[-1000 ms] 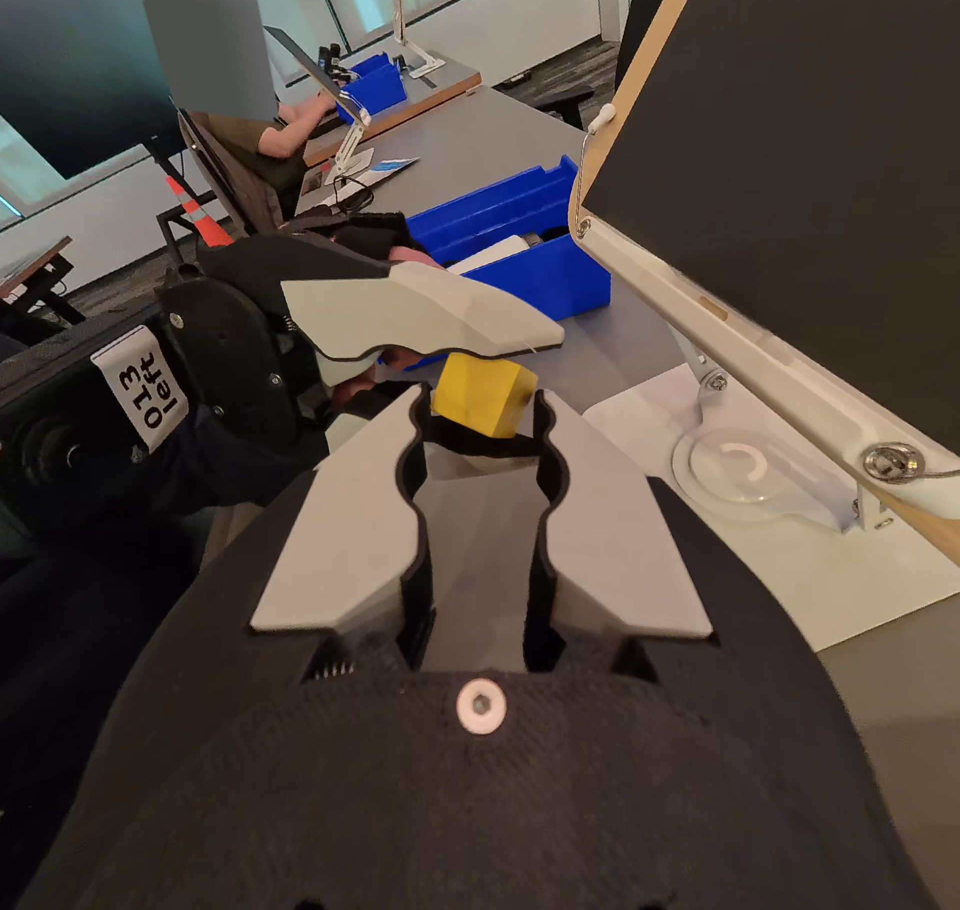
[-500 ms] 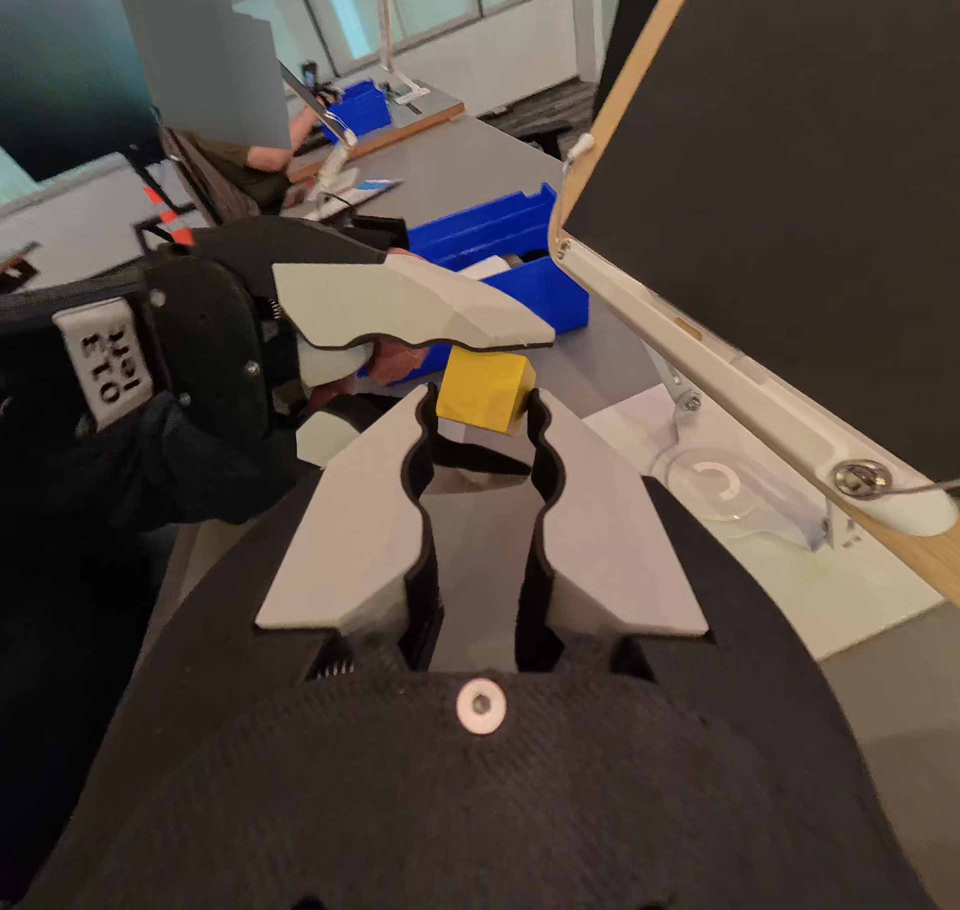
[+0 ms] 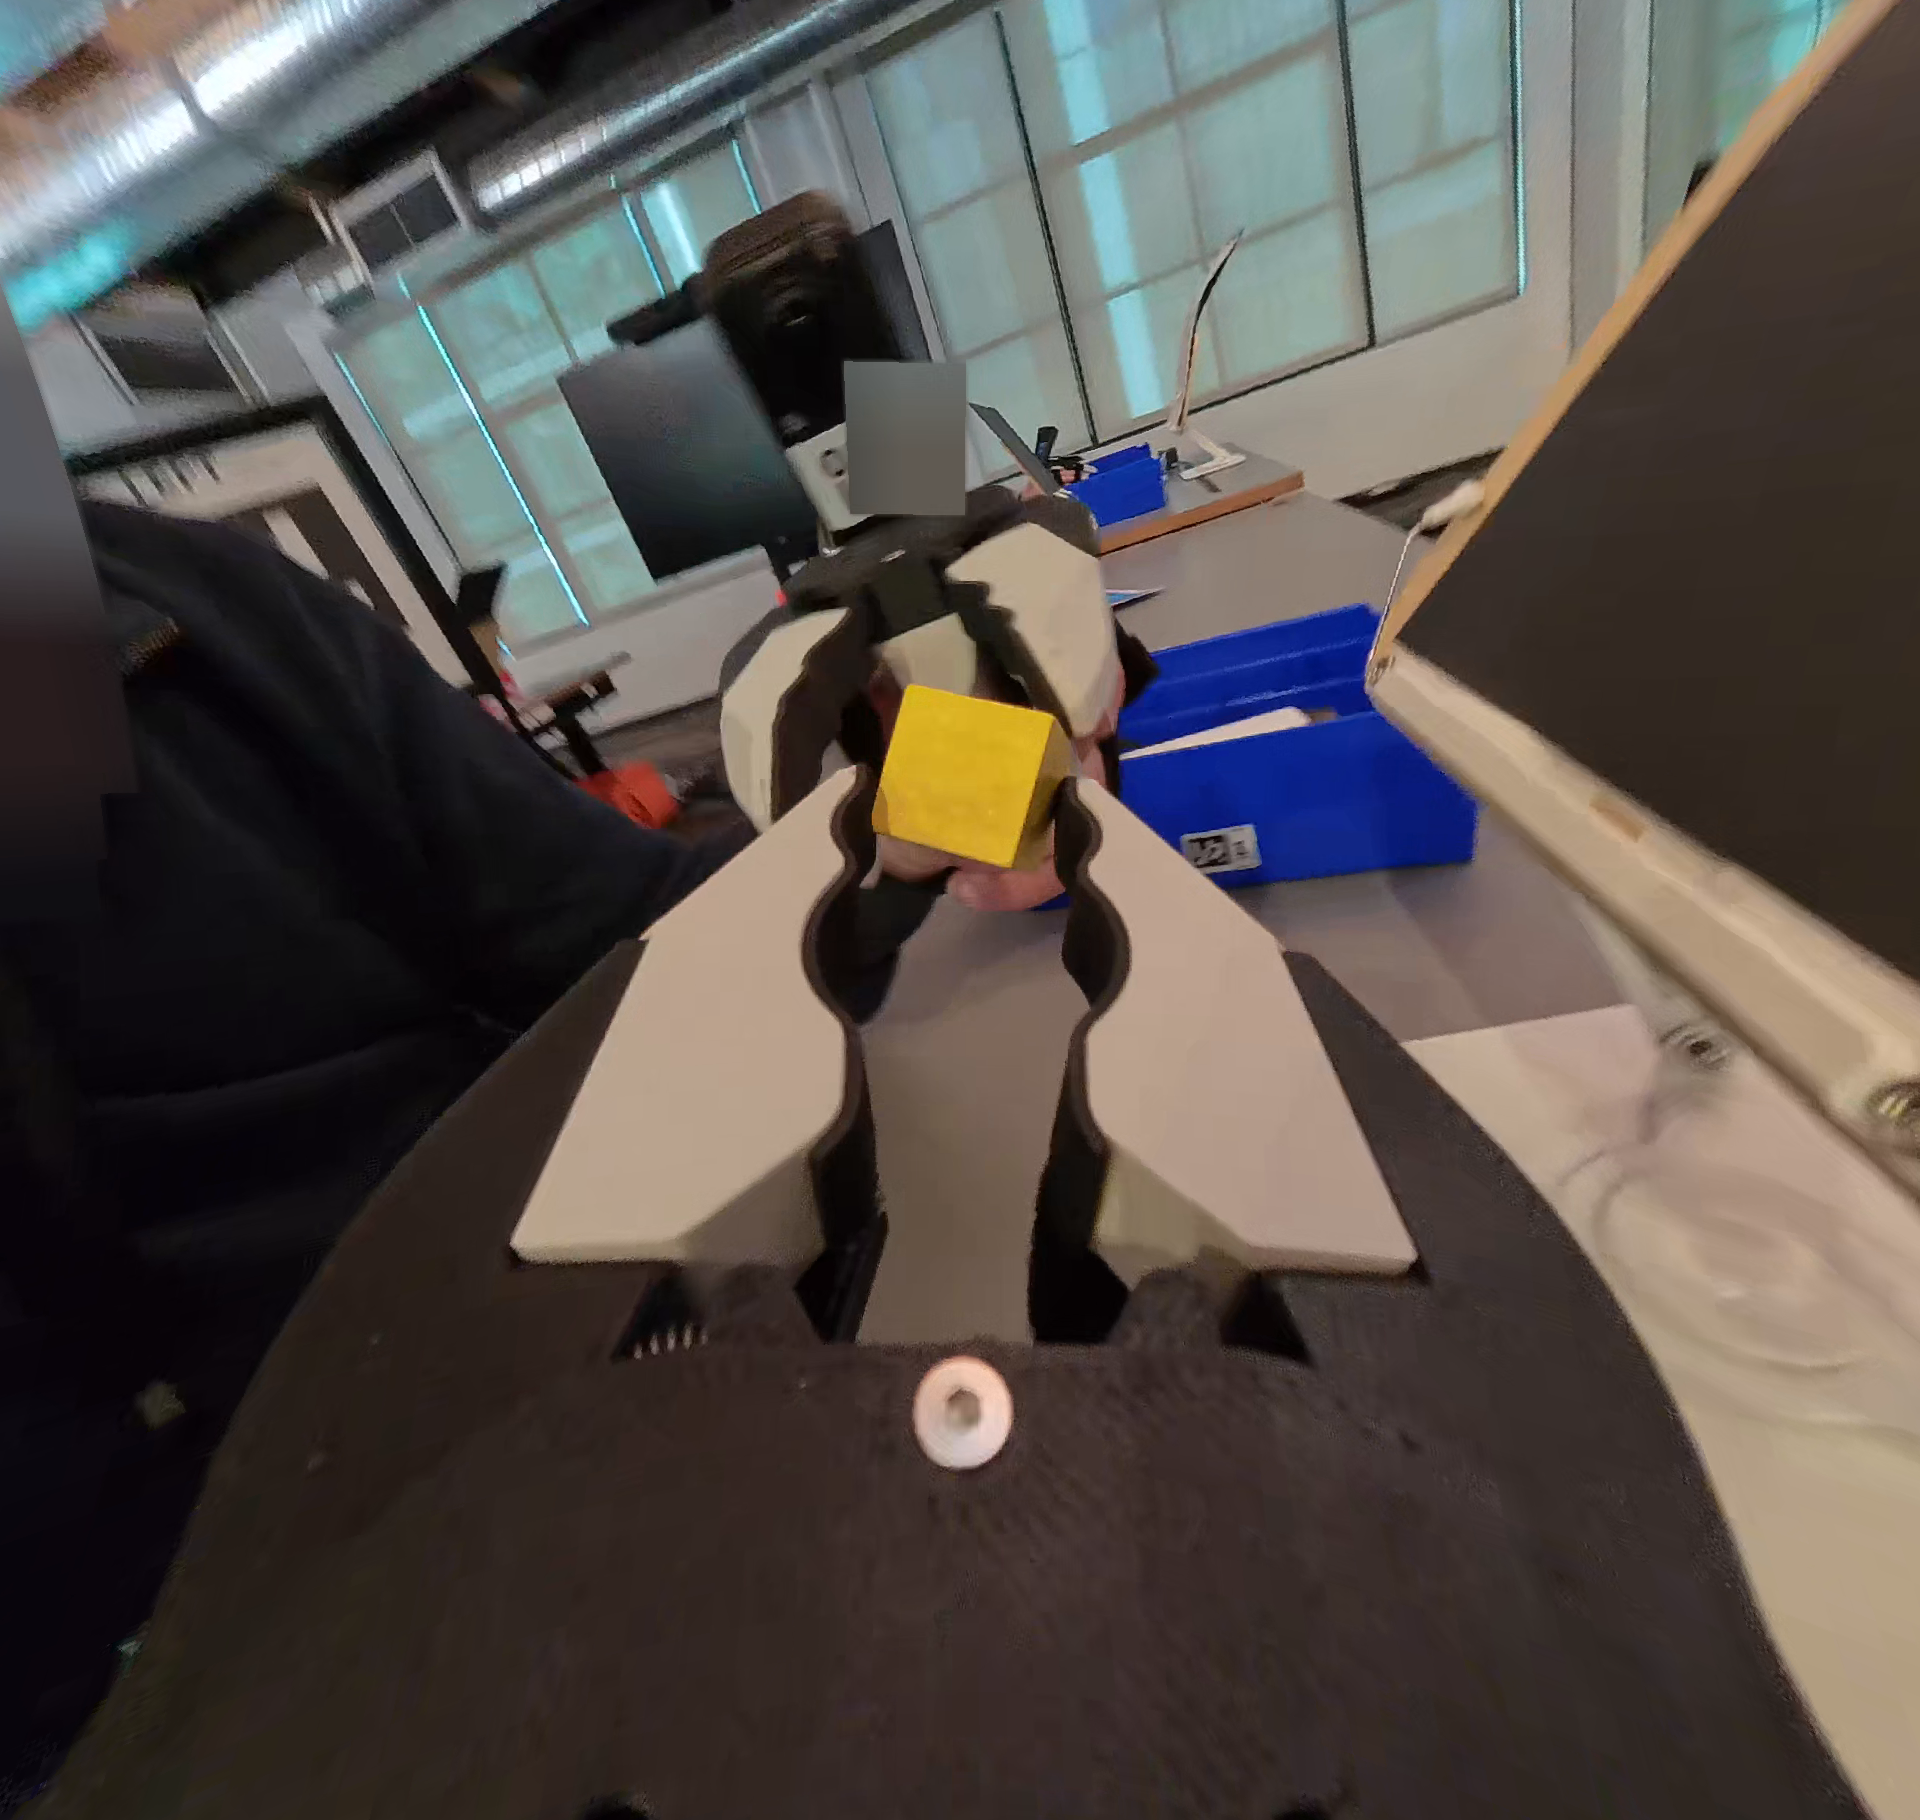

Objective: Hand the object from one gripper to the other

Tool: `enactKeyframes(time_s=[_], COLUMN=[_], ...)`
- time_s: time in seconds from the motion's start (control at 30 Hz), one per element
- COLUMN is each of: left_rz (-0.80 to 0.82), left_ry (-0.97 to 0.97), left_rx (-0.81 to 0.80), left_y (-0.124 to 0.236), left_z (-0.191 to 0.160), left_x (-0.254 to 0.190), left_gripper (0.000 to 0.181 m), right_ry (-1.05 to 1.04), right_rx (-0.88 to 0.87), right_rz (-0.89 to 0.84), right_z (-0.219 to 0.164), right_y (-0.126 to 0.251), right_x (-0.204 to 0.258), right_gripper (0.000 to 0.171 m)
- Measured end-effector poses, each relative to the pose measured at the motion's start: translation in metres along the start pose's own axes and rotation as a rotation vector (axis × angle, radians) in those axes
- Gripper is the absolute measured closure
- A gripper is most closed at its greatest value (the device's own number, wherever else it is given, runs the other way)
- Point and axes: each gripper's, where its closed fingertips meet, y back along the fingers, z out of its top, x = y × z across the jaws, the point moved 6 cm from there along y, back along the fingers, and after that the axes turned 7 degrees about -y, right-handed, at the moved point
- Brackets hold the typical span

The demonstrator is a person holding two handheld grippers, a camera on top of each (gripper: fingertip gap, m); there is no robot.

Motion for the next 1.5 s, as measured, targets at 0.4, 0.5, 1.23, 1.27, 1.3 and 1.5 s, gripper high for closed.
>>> enactKeyframes(time_s=[0.4, 0.5, 1.23, 1.27, 1.3, 1.5], left_rz=[-0.252, -0.292, 0.145, 0.198, 0.249, 0.404], left_ry=[0.611, 0.68, 0.095, -0.014, -0.105, -0.505], left_rx=[-0.062, -0.083, 0.142, 0.162, 0.188, 0.293], left_y=[-0.013, -0.016, -0.001, 0.0, 0.002, -0.004], left_z=[-0.026, -0.031, -0.024, -0.021, -0.017, -0.008], left_x=[0.011, 0.012, 0.024, 0.023, 0.022, 0.007], left_gripper=[0.129, 0.135, 0.146, 0.146, 0.146, 0.146], right_ry=[0.739, 0.928, 0.841, 0.748, 0.688, 0.539], right_rx=[0.396, 0.49, 0.479, 0.445, 0.4, 0.256], right_rz=[-0.411, -0.478, -0.647, -0.628, -0.615, -0.483], right_z=[-0.011, -0.015, 0.007, 0.009, 0.012, 0.019], right_y=[-0.002, -0.006, 0.011, 0.012, 0.012, -0.002], right_x=[0.008, 0.01, 0.01, 0.009, 0.008, 0.019], right_gripper=[0.139, 0.139, 0.13, 0.128, 0.13, 0.135])
